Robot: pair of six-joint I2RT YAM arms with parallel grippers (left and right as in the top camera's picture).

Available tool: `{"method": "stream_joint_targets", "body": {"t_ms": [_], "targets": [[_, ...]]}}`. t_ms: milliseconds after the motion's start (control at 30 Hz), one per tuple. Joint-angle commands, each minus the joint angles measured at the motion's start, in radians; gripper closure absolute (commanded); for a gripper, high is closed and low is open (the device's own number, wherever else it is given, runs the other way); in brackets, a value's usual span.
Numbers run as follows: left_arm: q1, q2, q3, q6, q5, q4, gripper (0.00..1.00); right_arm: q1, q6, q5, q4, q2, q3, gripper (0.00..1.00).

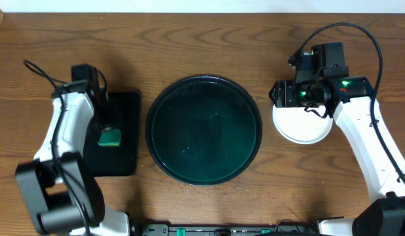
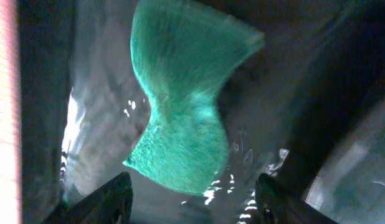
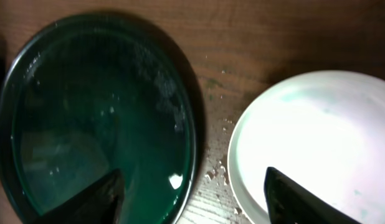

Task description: Clean dirty plates on tray and stack at the side

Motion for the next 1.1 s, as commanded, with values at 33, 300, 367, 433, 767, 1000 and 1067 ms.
{"method": "stream_joint_targets", "body": {"t_ms": [33, 300, 367, 433, 767, 1000, 1067], "targets": [[-0.008, -0.193, 0.141, -0.07, 0.108, -0.02, 0.29, 0.004, -0.105, -0.001, -0.08, -0.008, 0.111, 0.23], [-0.008, -0.402, 0.142, -0.079, 0.082, -0.016, 0.28, -0.012, -0.104, 0.064, -0.345, -0.053, 0.486, 0.01], [-0.008, -0.424, 0.142, -0.079, 0.082, -0.016, 0.27, -0.012, -0.104, 0.079, -0.394, -0.078, 0.567, 0.01], [-0.008, -0.435, 0.142, -0.079, 0.082, -0.016, 0.28, -0.012, -0.104, 0.085, -0.423, -0.113, 0.625, 0.01], [-0.008, -0.426, 0.142, -0.079, 0.082, -0.017, 0.27, -0.01, -0.103, 0.082, -0.437, -0.324, 0.649, 0.01], [-0.008, -0.426, 0.142, -0.079, 0.082, -0.017, 0.27, -0.01, -0.105, 0.084, -0.451, -0.392, 0.649, 0.01], [-0.008, -0.426, 0.142, -0.079, 0.082, -0.017, 0.27, -0.01, -0.116, 0.133, -0.451, -0.406, 0.648, 0.01]]}}
